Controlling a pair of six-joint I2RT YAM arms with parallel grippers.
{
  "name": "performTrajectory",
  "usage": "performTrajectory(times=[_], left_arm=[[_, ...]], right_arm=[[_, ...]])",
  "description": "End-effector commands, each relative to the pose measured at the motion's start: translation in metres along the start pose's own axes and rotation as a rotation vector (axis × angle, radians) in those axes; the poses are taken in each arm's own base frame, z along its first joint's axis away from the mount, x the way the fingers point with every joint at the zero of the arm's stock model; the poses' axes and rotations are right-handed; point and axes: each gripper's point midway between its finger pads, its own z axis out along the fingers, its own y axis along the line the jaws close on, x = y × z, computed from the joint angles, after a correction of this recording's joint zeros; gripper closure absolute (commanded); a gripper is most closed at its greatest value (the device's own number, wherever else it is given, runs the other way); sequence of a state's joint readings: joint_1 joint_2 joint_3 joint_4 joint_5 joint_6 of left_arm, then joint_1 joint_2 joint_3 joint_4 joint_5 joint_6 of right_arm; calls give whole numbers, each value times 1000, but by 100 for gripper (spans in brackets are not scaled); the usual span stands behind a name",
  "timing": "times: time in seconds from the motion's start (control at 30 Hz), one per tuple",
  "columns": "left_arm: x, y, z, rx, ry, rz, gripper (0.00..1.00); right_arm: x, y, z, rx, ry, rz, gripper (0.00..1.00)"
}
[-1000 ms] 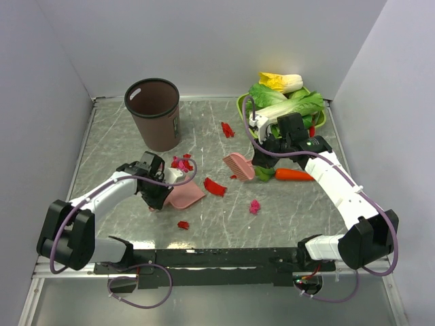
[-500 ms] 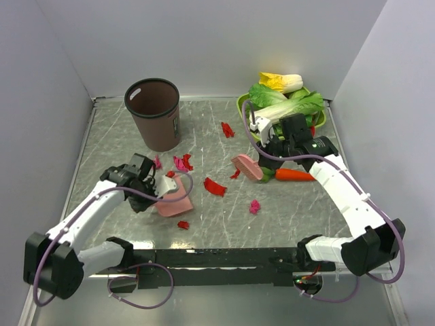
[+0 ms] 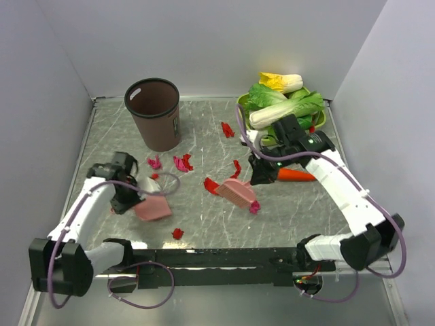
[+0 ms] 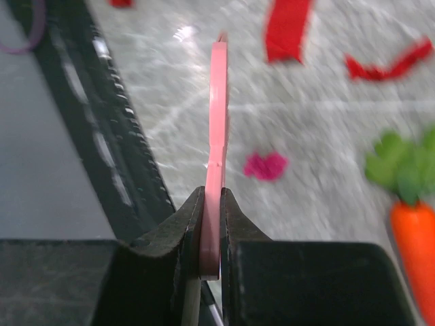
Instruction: Sweep away the paper scraps from the table
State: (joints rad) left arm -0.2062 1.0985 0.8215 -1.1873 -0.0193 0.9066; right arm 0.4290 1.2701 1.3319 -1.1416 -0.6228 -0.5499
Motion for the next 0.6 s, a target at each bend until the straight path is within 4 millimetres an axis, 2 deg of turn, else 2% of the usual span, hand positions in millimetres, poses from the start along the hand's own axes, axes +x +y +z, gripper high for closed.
performTrajectory(times=[0.0, 0.07, 0.1, 0.13, 0.17, 0.23, 0.27, 0.3, 0.37, 0.43, 0.57], left_arm=[[23, 60, -28, -167, -53, -198, 99], [32, 66, -33, -167, -85, -263, 99], [43, 71, -38, -179, -89, -326, 99], [48, 71, -39, -178, -91, -357, 99], [50, 68, -40, -161, -101, -381, 99], [59, 65, -45, -165, -113, -441, 99], [59, 62, -46, -162, -122, -470, 99], [60, 60, -47, -168, -129, -490, 99], [60, 53, -50, -188, -139, -531, 99], [62, 55, -53, -225, -136, -581, 99], [59, 58, -56, -277, -172, -721, 99]], right_arm=[[-50, 13, 8, -147, -97, -82, 100], [-64, 16, 19, -201, -101, -82, 100], [-78, 17, 16, -208, -124, -105, 100], [-84, 24, 21, -238, -120, -119, 100], [-88, 24, 31, -267, -106, -108, 100], [-105, 32, 36, -319, -133, -127, 100], [-109, 34, 48, -358, -127, -101, 100], [-118, 44, 49, -412, -146, -97, 100], [-121, 56, 67, -471, -121, -86, 100], [-125, 66, 75, -521, -115, -80, 100], [-130, 85, 103, -635, -63, 38, 100]])
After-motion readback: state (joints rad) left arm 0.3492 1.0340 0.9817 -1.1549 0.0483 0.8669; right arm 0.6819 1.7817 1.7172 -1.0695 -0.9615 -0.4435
